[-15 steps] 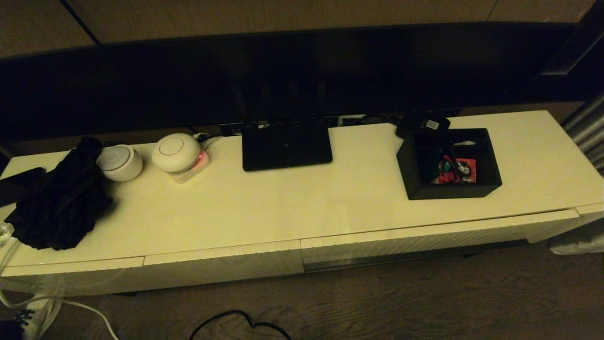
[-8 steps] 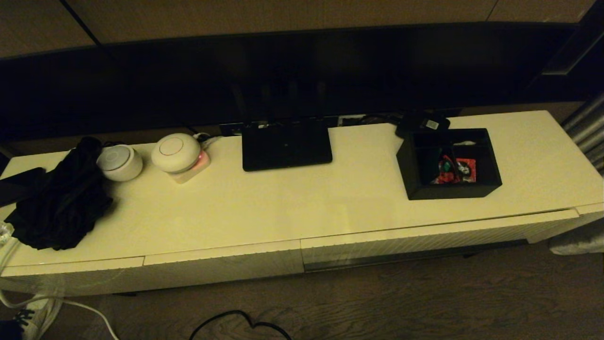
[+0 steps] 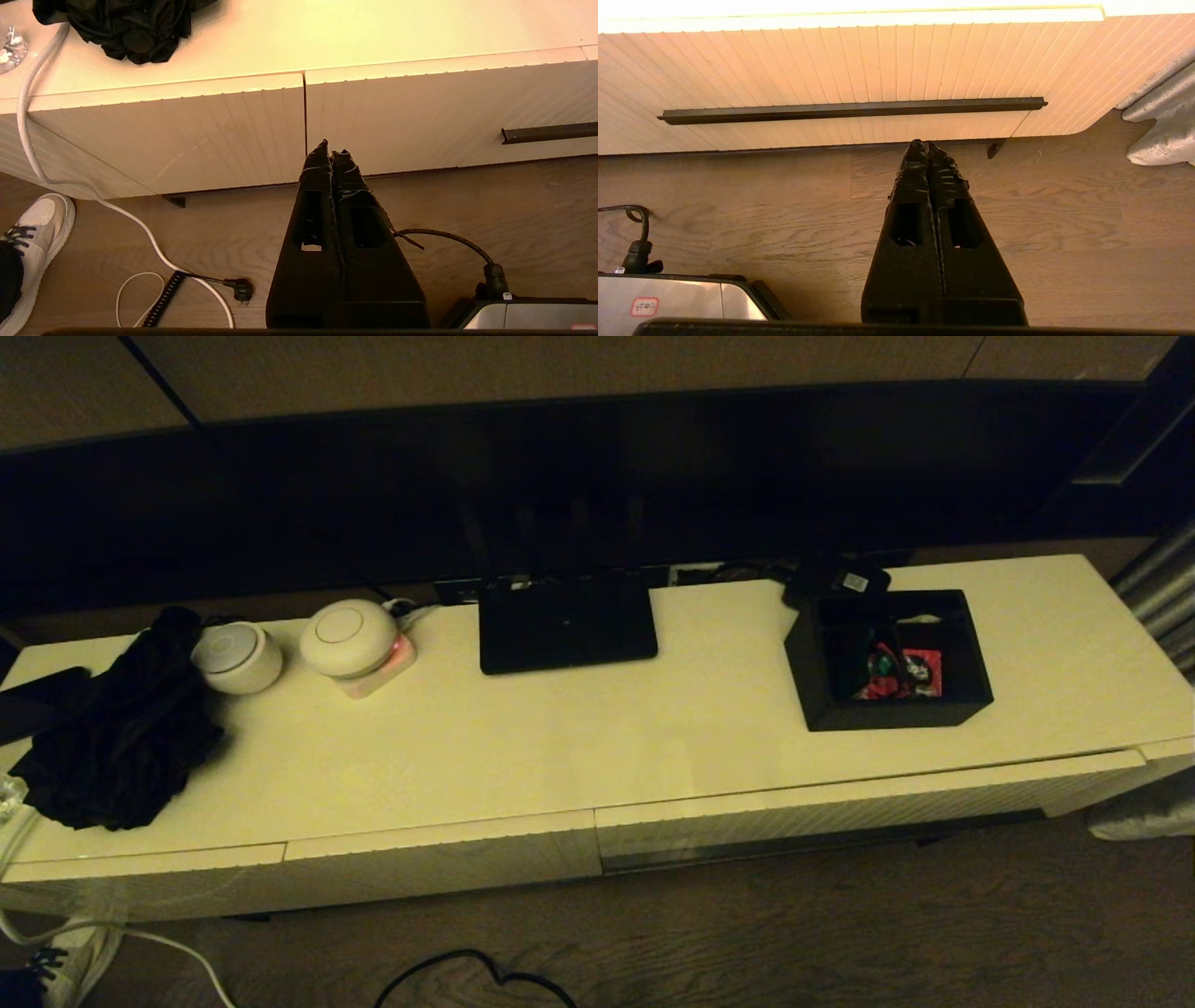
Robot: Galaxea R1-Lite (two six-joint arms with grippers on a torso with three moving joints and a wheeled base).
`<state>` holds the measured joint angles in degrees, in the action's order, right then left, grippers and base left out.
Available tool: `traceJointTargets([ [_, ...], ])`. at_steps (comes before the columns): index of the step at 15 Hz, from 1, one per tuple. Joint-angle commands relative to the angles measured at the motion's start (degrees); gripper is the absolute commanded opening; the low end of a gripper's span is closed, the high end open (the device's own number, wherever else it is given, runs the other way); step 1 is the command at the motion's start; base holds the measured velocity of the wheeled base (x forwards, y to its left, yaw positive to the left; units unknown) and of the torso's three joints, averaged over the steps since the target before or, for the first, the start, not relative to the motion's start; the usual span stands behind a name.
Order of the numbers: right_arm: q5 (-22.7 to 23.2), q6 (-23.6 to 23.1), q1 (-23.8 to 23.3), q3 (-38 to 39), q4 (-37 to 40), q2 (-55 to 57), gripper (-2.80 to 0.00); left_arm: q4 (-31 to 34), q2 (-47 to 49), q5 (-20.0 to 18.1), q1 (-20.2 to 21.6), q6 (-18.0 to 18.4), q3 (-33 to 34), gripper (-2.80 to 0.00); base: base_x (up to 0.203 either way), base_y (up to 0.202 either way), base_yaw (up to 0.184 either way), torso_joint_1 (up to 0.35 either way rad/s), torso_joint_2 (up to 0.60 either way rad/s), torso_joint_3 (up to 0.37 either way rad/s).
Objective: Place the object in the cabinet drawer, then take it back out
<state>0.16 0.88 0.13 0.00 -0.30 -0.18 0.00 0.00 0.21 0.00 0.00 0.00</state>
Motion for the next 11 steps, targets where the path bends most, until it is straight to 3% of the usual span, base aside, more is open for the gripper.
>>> traceJointTargets([
  [1, 0.0, 0.1, 0.0, 0.0, 0.0, 0.2, -2.8, 0.0, 0.0, 0.1, 0.0, 0.0, 0.2, -2.8, 0.0, 0.0, 0.0, 0.0, 0.0, 0.0],
  [11, 0.0, 0.0, 0.0, 0.0, 0.0, 0.3, -2.8, 0.0, 0.0, 0.1, 0.0, 0.0, 0.2, -2.8, 0.0, 0.0, 0.0, 0.0, 0.0, 0.0],
])
